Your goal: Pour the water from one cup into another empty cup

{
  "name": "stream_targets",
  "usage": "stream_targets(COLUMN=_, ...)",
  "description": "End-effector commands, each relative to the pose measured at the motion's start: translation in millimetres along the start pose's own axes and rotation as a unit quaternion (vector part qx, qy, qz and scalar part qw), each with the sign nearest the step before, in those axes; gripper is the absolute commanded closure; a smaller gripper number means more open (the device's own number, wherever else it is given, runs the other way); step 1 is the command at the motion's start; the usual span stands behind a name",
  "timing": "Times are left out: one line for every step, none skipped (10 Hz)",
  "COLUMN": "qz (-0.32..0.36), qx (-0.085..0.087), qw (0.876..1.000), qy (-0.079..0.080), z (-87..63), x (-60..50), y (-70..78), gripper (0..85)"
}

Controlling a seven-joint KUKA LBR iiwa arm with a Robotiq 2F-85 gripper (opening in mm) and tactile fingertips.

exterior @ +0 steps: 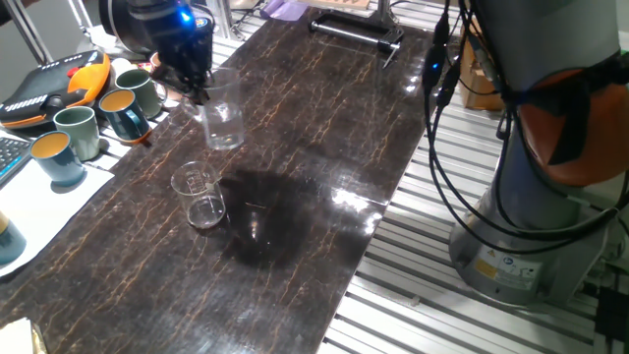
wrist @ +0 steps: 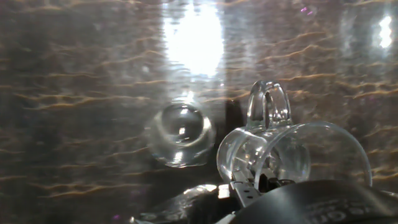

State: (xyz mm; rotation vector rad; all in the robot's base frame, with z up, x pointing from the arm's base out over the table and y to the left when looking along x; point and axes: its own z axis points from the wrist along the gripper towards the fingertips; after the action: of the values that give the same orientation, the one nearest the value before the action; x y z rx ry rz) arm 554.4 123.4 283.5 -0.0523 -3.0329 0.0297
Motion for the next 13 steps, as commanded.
stream_targets(qz=0.006, qx=-0.003, qw=1.000, qy=0.002, z=-4.3, x=1.6, y=9.4, gripper=84.3)
stream_targets(qz=0.014, qx=-0.006, qw=1.000, qy=0.003, z=-7.9, x=3.2, y=19.2, gripper=84.3)
stream_targets(qz=0.020, qx=-0.012, qw=1.000, qy=0.001, z=-9.6, x=4.0, y=27.5, gripper=84.3)
stream_targets(qz=0.032, qx=-0.027, qw=0.999, qy=0.003, z=-9.6, x=5.4, y=37.7, gripper=84.3)
stream_targets(qz=0.039, qx=-0.030, qw=0.999, qy=0.002, z=-9.2, x=7.0, y=45.6, gripper=84.3)
stream_targets(qz=0.047, qx=-0.034, qw=0.998, qy=0.003, z=-8.0, x=9.2, y=53.4, gripper=84.3)
stream_targets(qz=0.054, qx=-0.038, qw=0.998, qy=0.004, z=-6.2, x=11.5, y=60.8, gripper=84.3)
stream_targets(qz=0.063, qx=-0.048, qw=0.997, qy=0.005, z=-5.4, x=13.8, y=68.0, gripper=84.3)
stream_targets(qz=0.071, qx=-0.059, qw=0.996, qy=0.007, z=-6.0, x=15.5, y=73.5, gripper=84.3)
stream_targets(qz=0.078, qx=-0.063, qw=0.995, qy=0.008, z=-6.3, x=17.9, y=79.9, gripper=84.3)
stream_targets(qz=0.081, qx=-0.063, qw=0.995, qy=0.007, z=-4.7, x=20.2, y=85.6, gripper=84.3)
stream_targets(qz=0.083, qx=-0.063, qw=0.995, qy=0.006, z=-1.9, x=22.3, y=89.8, gripper=84.3)
stream_targets(qz=0.084, qx=-0.062, qw=0.994, qy=0.006, z=-1.4, x=23.1, y=90.2, gripper=84.3)
